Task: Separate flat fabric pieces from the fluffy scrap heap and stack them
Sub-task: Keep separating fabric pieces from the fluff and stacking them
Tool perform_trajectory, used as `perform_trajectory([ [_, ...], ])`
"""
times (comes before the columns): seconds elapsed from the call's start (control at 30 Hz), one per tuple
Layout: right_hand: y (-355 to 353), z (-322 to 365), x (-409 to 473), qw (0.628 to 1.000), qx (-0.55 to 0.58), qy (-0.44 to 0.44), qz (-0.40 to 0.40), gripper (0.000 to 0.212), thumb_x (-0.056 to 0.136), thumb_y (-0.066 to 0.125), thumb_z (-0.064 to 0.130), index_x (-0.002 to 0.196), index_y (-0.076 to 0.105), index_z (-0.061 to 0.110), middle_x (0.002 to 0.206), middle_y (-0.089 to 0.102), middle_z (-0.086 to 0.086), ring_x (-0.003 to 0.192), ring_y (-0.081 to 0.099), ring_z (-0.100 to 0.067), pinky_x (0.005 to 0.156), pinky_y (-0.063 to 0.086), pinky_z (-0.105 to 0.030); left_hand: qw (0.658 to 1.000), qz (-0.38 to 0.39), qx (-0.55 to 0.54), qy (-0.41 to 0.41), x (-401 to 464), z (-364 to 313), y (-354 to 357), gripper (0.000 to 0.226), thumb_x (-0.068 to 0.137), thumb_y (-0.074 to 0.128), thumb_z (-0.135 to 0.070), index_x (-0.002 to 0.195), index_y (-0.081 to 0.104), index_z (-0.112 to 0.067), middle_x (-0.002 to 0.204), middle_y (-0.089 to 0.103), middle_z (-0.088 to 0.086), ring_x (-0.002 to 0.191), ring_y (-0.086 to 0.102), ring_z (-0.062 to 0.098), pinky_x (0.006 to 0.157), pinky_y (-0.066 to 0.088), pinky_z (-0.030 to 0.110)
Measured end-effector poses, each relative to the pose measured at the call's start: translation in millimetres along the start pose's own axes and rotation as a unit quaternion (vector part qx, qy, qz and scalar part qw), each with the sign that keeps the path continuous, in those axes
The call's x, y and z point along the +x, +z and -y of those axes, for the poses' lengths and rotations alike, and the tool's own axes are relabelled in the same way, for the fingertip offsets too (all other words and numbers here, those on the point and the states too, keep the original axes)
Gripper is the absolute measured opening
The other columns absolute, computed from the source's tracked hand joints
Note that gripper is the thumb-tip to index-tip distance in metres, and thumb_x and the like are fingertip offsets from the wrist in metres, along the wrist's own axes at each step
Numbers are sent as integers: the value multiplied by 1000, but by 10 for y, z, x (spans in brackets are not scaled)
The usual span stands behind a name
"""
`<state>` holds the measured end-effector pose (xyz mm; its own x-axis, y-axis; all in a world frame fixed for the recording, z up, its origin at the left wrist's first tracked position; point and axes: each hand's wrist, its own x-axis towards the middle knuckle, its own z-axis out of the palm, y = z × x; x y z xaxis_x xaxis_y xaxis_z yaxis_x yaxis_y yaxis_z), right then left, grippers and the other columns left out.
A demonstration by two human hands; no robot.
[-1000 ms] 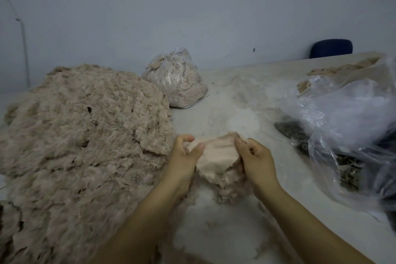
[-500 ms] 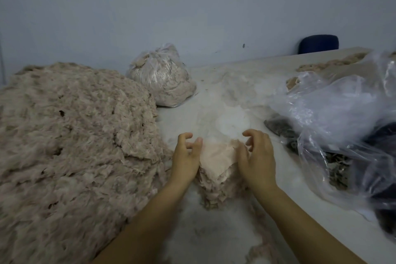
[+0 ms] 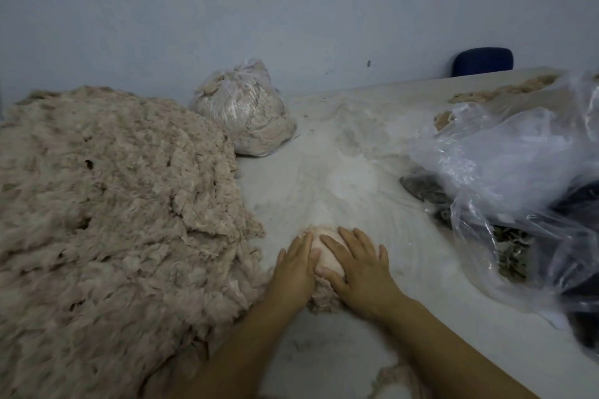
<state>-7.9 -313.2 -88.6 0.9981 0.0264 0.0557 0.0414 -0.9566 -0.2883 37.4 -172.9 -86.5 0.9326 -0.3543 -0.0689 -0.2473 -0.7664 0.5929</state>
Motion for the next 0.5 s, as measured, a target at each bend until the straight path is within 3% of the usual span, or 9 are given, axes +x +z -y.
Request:
perform_trajectory([
  [0.17, 42, 22, -39, 1000, -20, 11, -6, 65, 93, 24, 64, 151, 9, 40, 161, -4, 7, 147, -6, -15, 115, 1, -52, 999, 10, 40, 1, -6, -3, -7, 49, 104, 17, -34, 151, 10, -20, 159, 10, 1, 146, 5, 12, 114, -3, 27],
  [0.3, -202, 89, -33, 999, 29, 6, 23, 63, 94, 25, 64, 150, 8, 42, 161, -3, 9, 147, -9, -15, 114, -7, -55, 996, 29, -76, 22, -90, -67, -364, 49, 103, 28, -35, 148, 26, -17, 156, 24, 3, 142, 24, 14, 111, 14, 19],
  [0.4, -440, 201, -95, 993, 82, -22, -86, 54, 98, 29, 54, 149, 24, 36, 161, 7, 8, 147, -6, -14, 114, -12, -50, 991, 49, -97, 82, -250, -95, -829, 37, 101, 40, -28, 136, 47, -22, 138, 48, -8, 123, 45, -1, 99, 29, 8],
  [0.5, -602, 497, -231, 963, 132, -89, -217, 45, 97, 35, 33, 136, 50, 18, 149, 39, -4, 144, 23, -22, 117, 1, -47, 987, 95, -60, 111, -447, -13, -1295, 26, 96, 53, -25, 121, 61, -24, 112, 60, -21, 100, 56, -12, 87, 39, 3],
])
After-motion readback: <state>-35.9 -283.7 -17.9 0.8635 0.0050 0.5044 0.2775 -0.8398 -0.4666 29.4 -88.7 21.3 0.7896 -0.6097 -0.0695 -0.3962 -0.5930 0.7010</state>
